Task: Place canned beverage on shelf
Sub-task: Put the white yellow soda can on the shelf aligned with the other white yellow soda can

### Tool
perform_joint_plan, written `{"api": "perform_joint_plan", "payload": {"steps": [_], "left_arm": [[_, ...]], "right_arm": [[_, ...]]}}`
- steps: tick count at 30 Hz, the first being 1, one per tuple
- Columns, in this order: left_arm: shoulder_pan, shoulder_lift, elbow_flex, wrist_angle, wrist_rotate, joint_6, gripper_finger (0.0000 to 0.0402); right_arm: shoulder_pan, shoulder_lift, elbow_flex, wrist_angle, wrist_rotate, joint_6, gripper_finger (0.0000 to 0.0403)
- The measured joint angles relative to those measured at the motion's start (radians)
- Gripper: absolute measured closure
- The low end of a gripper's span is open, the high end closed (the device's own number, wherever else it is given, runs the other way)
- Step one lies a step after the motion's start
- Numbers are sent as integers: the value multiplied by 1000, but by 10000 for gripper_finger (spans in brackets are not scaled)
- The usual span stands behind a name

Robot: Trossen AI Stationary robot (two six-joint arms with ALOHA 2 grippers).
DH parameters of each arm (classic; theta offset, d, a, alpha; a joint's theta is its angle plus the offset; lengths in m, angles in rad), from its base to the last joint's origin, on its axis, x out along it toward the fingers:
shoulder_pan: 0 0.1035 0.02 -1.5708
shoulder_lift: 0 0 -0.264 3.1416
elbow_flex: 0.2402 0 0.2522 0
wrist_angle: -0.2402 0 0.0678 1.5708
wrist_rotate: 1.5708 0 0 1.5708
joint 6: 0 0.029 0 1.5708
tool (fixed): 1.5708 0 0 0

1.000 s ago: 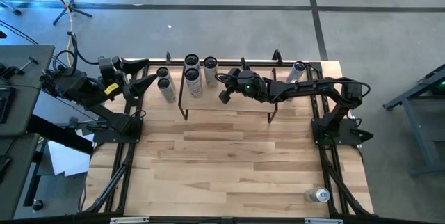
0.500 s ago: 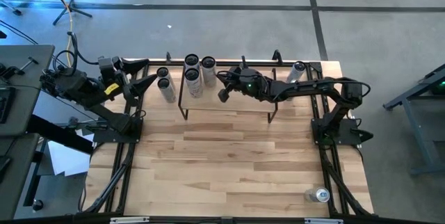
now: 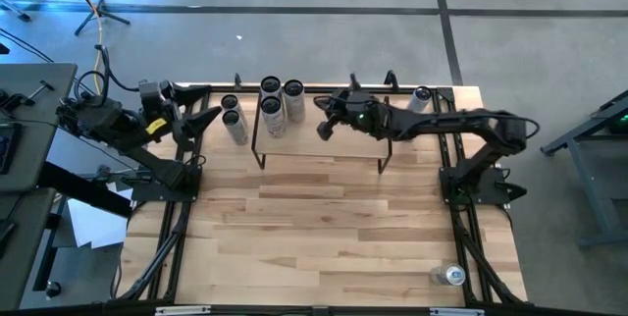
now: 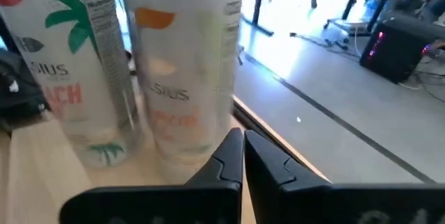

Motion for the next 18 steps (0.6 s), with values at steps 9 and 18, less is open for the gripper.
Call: {"api": "perform_joint_plan", "payload": {"steps": [9,18], "left_arm": [[0,0,0,-40,45,18,57],[0,0,0,-45,60,18,57]], "right_arm": [[26,-214,0,-299,-150,102,403],[188,-298,0,-313,-193,184,403]]}}
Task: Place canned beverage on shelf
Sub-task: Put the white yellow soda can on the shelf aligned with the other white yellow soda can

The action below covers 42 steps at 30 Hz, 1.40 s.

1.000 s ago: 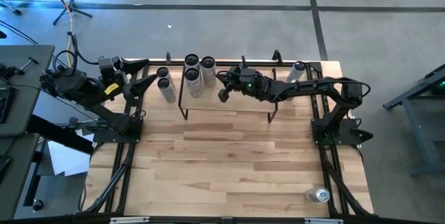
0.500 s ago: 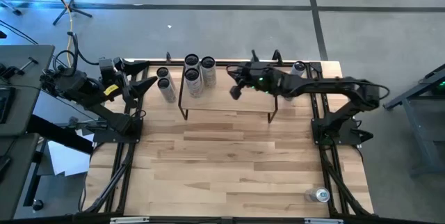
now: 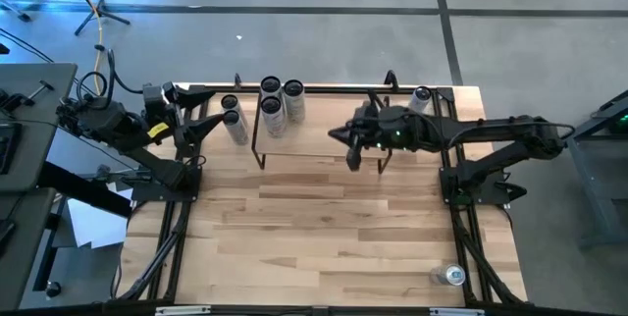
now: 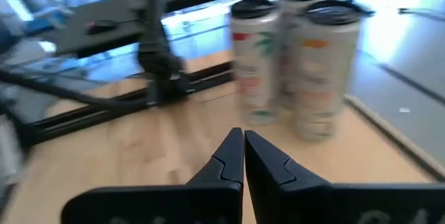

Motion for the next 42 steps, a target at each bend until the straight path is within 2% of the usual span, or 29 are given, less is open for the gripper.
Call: {"api": "perform_joint_plan", "payload": {"steps": [5,12,15,18,21,24,29,33,35,38,42], "left_arm": [[0,0,0,7,-56,0,57],[27,12,57,-24,-85,-39,57],[66,32,149,-249,-173,-212,57],[129,51,240,-574,-188,-442,57],[204,61,253,-790,-131,-687,57],[262,78,201,-840,-47,-785,57],[336,137,93,-839,90,-796,57],[412,196,36,-839,246,-775,58],[457,221,22,-837,303,-708,58],[542,255,21,-836,332,-588,58],[711,267,31,-785,374,-429,58]], "right_arm": [[49,-1,0,0,8,7,403],[53,-1,0,2,134,68,403],[42,-1,0,2,151,68,403],[29,-1,0,2,151,82,403],[17,-1,0,2,143,85,403],[5,-1,0,2,141,85,403],[-14,-1,0,2,133,87,402],[-22,-1,0,3,125,114,402],[-22,-1,0,3,124,126,402],[-22,-1,0,3,123,134,402],[-22,-1,0,3,121,170,402]]}}
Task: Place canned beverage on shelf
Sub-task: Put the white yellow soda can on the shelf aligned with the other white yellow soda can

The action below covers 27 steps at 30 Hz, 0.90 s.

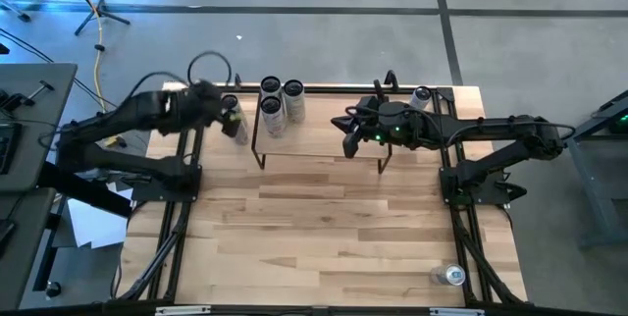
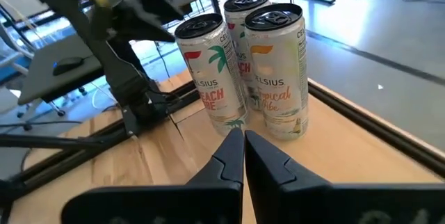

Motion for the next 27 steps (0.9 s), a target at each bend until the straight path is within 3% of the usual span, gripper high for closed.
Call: {"api": "perform_joint_plan", "payload": {"steps": [6,12,18,27], "left_arm": [[345,82,0,42,243,192,58],[564,234,0,148,442,285,58],[661,317,-1,141,486,290,58],[685,369,-17,125,484,289,58]], "right_arm": [[0,0,0,0,0,30,402],[1,0,0,0,0,31,402],[1,0,0,-18,-31,21,402],[1,0,0,-91,-31,-6,402]]}}
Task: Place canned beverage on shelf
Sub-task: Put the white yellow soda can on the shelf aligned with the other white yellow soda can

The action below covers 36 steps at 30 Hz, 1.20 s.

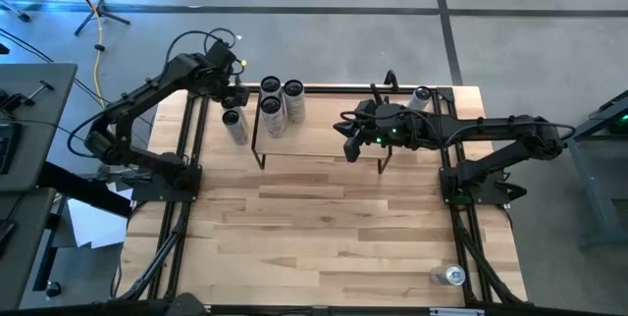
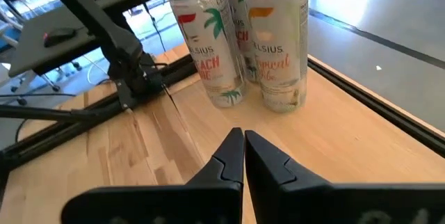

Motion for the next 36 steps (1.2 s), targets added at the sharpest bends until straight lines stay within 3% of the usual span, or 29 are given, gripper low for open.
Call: {"api": "perform_joint_plan", "payload": {"steps": [14,17,24,31,36], "left_arm": [[-2,65,-33,4,-1,-8,63],[-2,66,-33,-33,0,4,94],[-1,64,-24,-49,-31,74,214],[13,21,102,-65,-48,129,215],[13,-20,268,-142,-44,144,215]], "right_arm": [[0,0,0,-18,0,-1,402],[0,0,0,-19,0,-16,402],[0,0,0,-16,0,-26,402],[1,0,0,-14,-3,4,402],[9,0,0,-14,-5,13,402]]}}
